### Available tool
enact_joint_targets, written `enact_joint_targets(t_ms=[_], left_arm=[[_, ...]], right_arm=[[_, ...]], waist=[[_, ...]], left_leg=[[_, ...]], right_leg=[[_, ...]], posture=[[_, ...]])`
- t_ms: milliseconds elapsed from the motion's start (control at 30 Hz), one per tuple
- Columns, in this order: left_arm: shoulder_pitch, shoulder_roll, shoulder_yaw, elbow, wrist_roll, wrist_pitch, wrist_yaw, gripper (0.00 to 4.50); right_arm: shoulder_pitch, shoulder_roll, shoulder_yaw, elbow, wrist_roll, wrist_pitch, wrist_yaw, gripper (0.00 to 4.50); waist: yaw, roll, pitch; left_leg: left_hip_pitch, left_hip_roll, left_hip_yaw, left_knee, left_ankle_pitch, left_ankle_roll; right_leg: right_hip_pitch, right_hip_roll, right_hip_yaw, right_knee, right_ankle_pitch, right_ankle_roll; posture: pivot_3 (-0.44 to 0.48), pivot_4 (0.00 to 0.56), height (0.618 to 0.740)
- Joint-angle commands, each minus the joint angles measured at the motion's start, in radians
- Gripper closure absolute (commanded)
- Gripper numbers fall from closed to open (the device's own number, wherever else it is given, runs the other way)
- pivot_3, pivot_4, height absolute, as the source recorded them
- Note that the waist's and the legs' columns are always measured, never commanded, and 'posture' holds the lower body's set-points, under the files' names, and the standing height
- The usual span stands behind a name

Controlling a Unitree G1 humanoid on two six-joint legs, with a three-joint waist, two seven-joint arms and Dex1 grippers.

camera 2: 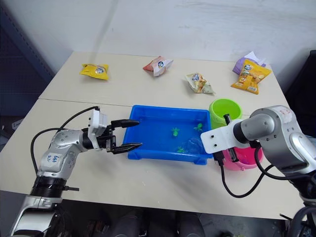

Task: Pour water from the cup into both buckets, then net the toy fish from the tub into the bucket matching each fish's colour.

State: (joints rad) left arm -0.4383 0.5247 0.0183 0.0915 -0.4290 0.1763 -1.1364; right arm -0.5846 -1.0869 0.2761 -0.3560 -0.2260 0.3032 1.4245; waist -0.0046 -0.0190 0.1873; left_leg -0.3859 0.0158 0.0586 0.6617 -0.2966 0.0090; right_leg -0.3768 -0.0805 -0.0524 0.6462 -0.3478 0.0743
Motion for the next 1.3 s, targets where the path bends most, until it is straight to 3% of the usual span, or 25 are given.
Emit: enact_joint_targets(t_ms=[33,200,400,967,1300], left_arm=[[0.005,0.011,0.021,-0.027,-0.019,0.001,0.0,0.04],[0.007,0.012,0.024,-0.028,-0.019,0.001,0.0,0.04],[0.03,0.011,0.026,-0.04,-0.018,-0.001,0.003,0.04],[-0.011,0.001,0.022,0.015,-0.005,-0.031,-0.006,0.04],[-0.032,-0.003,0.016,0.049,-0.002,-0.054,-0.018,0.04]], right_arm=[[-0.017,0.021,-0.031,0.021,0.039,0.054,-0.007,4.5],[-0.043,0.058,-0.059,0.037,0.079,0.126,-0.044,4.5],[-0.085,-0.011,-0.026,0.137,-0.002,-0.155,-0.087,4.5],[-0.165,0.012,0.044,0.208,-0.176,-0.469,-0.14,4.5],[-0.116,-0.04,0.034,0.137,-0.123,-0.476,0.009,4.5]], waist=[[0.0,0.0,0.0],[-0.001,0.0,0.0],[-0.001,0.0,0.0],[-0.004,0.0,0.0],[-0.001,0.0,0.0]], left_leg=[[0.0,0.0,0.0,0.0,0.0,0.0],[0.0,0.0,0.0,0.0,0.0,0.0],[0.0,0.0,0.0,0.0,-0.001,0.001],[0.0,0.0,0.001,0.001,0.0,0.0],[0.0,0.0,0.001,0.001,-0.001,0.0]], right_leg=[[0.0,0.0,0.0,0.0,0.0,0.0],[0.0,0.0,0.0,0.0,0.0,0.0],[0.0,0.0,0.0,0.0,0.0,0.0],[0.0,0.0,0.0,0.0,0.0,0.0],[0.0,0.0,0.0,0.0,0.0,0.0]], posture=[[0.0,0.15,0.738],[0.0,0.15,0.738],[0.0,0.15,0.738],[0.0,0.15,0.738],[0.0,0.15,0.738]])
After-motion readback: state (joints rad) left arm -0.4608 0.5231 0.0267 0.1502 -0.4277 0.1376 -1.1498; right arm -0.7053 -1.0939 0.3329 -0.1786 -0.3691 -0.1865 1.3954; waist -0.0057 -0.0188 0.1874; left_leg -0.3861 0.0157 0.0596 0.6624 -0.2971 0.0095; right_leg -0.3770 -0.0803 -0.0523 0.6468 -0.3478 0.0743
